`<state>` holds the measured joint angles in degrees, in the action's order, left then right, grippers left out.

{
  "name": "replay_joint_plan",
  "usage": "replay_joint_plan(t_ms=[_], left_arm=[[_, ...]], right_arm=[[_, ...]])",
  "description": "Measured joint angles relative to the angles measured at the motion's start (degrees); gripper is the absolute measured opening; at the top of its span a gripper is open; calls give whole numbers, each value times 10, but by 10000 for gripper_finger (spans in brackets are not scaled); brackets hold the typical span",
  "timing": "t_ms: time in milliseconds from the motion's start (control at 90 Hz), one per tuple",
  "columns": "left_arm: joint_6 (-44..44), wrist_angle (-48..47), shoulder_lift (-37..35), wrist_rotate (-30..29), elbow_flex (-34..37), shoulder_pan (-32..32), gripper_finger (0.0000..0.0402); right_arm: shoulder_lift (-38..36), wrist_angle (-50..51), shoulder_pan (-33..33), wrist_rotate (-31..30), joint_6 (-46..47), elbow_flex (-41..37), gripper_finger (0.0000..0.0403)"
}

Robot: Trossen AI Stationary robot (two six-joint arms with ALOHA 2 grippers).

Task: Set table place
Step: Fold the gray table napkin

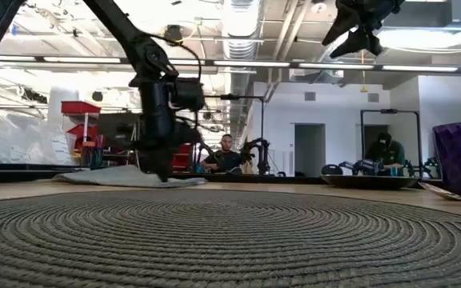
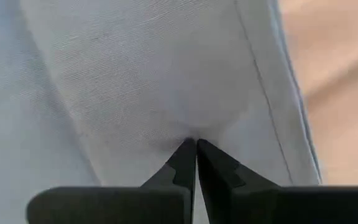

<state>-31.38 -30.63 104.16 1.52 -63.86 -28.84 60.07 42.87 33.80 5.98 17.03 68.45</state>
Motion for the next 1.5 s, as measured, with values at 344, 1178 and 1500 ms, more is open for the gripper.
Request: replay_joint_plan(t_ms=[344, 1178, 1500], left_arm=[[-29, 148, 0, 15, -41, 23, 0], [141, -227, -6, -119, -111, -206, 88], [200, -232, -6, -118, -111, -239, 188]], right_arm=[[0, -1, 0, 0, 0, 0, 191], [0, 0, 1, 2, 6, 0, 214], [0, 2, 1, 1, 9, 0, 224]])
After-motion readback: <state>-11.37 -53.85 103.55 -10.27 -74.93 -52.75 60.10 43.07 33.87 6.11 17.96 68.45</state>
